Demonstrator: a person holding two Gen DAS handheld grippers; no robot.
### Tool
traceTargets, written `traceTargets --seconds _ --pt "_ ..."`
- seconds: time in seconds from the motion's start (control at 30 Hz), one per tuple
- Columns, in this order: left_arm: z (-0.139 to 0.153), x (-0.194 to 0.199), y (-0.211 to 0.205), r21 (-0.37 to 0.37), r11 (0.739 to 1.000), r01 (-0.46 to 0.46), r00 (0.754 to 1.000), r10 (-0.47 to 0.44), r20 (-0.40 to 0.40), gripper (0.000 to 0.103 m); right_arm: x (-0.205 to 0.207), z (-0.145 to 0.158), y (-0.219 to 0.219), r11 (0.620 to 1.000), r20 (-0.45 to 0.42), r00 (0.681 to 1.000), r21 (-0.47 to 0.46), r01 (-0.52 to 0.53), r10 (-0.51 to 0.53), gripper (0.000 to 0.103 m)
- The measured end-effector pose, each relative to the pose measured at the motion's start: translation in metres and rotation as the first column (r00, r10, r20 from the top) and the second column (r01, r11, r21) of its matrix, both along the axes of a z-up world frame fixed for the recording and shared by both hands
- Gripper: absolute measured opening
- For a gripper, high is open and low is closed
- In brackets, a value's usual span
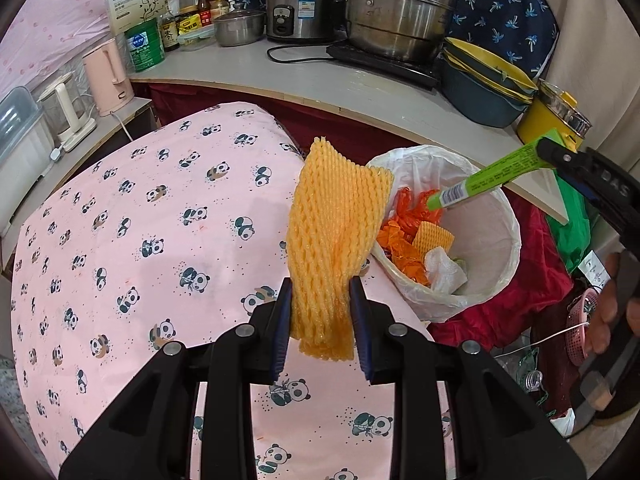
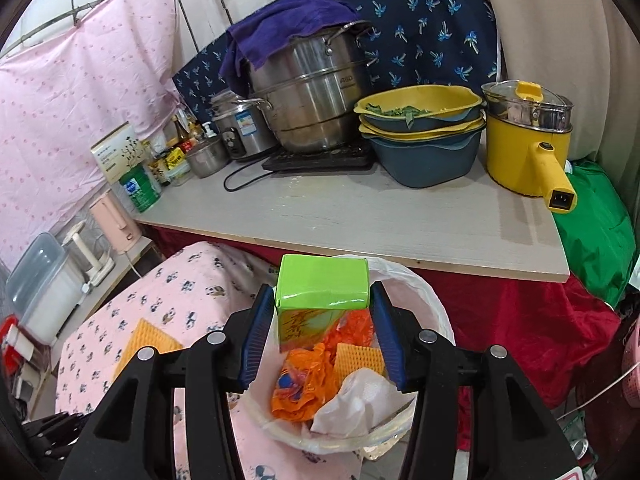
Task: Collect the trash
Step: 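Carry the foam net with the left gripper while the right gripper carries the drink box to the bin, then open both grippers over the bin, dropping the foam net and drink box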
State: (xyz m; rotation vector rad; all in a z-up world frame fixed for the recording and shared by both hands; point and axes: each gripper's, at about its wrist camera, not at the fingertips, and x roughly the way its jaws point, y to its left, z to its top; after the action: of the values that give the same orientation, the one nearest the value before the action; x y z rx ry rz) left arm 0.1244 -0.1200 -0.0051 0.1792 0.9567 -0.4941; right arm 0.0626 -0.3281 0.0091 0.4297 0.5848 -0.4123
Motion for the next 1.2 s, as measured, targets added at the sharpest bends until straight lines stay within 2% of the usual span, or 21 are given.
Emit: traceTargets --seconds 0.3,0.63,0.73,0.83,0.87,1.2 --pt "-0.002 0.002 -0.028 0.005 0.999 0.050 0.999 -0.050 -0.006 0.027 -0.006 0.003 -0.013 1.000 0.011 1.000 0.015 0.027 -0.027 0.048" --pt "-0.010 0.006 -0.095 0.021 0.986 0.164 0.986 -0.163 -0.026 0.027 -0.030 0.003 -0.024 0.999 -0.005 0.999 0.030 0.043 -0.043 0.049" --pt "-0.015 0.008 -0.113 0.010 0.982 0.186 0.982 -0.186 -0.041 0.034 -0.036 0.002 -0.025 0.998 -0.013 0.999 0.030 0.050 -0.049 0.050" --pt "-0.018 0.011 -0.124 -0.005 0.983 0.183 0.982 -0.183 -0.045 0.053 -0.040 0.000 -0.029 0.998 -0.022 0.998 0.033 0.057 -0.056 0.050" --pt "-0.018 0.011 -0.126 -0.005 0.984 0.179 0.983 -0.179 -0.038 0.055 -0.042 -0.001 -0.030 0.998 -0.024 0.998 0.034 0.061 -0.060 0.052" --pt "-0.019 0.015 -0.115 0.010 0.992 0.123 0.992 -0.123 -0.010 0.059 -0.039 -0.006 -0.021 0.999 -0.046 0.999 0.031 0.030 -0.028 0.057"
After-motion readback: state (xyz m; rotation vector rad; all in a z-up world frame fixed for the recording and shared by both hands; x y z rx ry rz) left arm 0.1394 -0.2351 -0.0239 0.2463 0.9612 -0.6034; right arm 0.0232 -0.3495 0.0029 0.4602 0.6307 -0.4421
